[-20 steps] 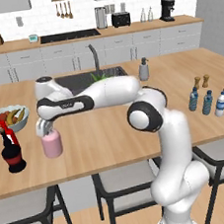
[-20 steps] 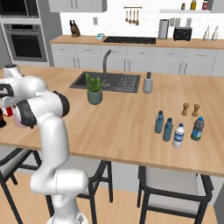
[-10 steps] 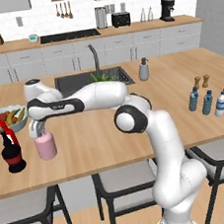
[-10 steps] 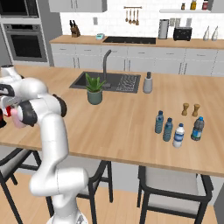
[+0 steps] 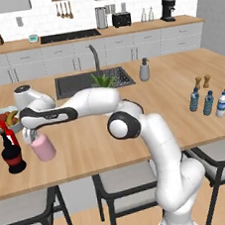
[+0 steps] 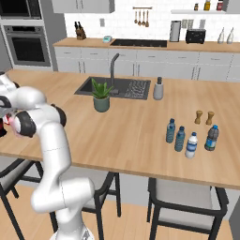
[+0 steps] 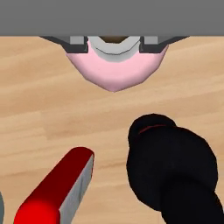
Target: Move the plastic bottles in the middle to the plastics group, and the glass bottles in the middle to the glass group.
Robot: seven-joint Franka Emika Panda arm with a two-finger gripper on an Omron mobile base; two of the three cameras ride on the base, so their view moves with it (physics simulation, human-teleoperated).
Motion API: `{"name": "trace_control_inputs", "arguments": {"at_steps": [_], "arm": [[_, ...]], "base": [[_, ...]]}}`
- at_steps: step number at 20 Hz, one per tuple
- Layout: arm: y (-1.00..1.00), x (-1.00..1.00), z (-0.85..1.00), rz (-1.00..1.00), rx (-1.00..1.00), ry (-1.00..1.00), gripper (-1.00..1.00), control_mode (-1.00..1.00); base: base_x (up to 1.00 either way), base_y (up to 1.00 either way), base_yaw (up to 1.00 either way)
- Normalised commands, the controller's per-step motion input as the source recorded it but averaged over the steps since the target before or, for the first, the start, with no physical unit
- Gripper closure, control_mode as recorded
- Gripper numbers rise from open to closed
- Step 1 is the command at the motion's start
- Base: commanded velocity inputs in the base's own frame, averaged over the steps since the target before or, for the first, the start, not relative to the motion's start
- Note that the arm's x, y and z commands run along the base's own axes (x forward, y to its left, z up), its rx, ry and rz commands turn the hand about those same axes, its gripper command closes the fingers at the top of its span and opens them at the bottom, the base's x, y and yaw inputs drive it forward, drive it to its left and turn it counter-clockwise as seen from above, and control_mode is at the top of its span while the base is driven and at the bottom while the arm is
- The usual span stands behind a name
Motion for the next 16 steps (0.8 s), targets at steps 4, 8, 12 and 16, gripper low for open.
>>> {"name": "trace_control_inputs", "arguments": {"at_steps": [4,8,12,16], "arm": [[0.00,0.00,0.07,0.06,0.03,-0.13,1.00,-1.00],[-0.39,-0.01,0.43,0.01,0.28,-0.15,1.00,-1.00],[-0.43,0.00,0.07,0.01,0.37,-0.07,1.00,-1.00],[-0.07,-0.03,-0.06,0.04,0.16,0.00,1.00,-1.00]], "base": [[0.00,0.00,0.00],[0.00,0.00,0.00],[0.00,0.00,0.00],[0.00,0.00,0.00]]}}
